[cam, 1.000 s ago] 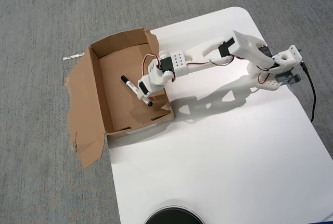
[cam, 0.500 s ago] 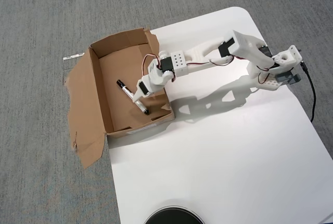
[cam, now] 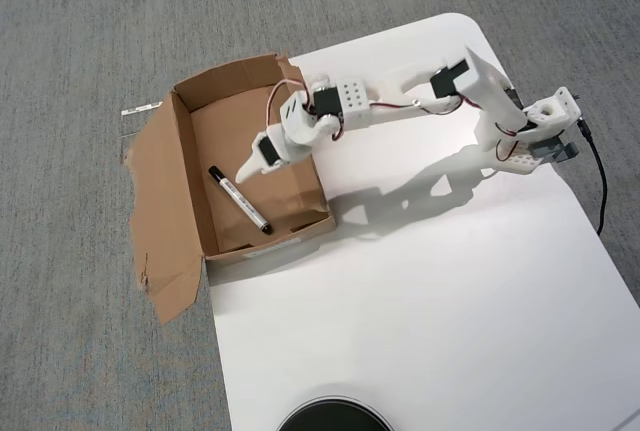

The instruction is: Grasp a pen and put it in the box.

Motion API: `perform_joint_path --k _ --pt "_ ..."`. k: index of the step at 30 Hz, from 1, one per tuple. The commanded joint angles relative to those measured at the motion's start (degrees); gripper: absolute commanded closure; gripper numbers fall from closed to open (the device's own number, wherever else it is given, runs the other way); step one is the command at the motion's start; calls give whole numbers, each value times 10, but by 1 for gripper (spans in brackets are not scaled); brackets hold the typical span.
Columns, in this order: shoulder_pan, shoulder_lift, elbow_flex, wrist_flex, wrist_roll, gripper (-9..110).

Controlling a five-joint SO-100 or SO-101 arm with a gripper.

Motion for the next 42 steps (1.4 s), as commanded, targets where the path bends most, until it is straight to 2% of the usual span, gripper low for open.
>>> perform_joint_path --k 1,13,23,35,42 --pt "-7 121 -17 3 6 81" --pt "-8 306 -6 6 7 81" --pt "-8 420 -6 129 7 81" --pt "-8 535 -2 147 7 81" --pt "-8 639 108 179 8 81"
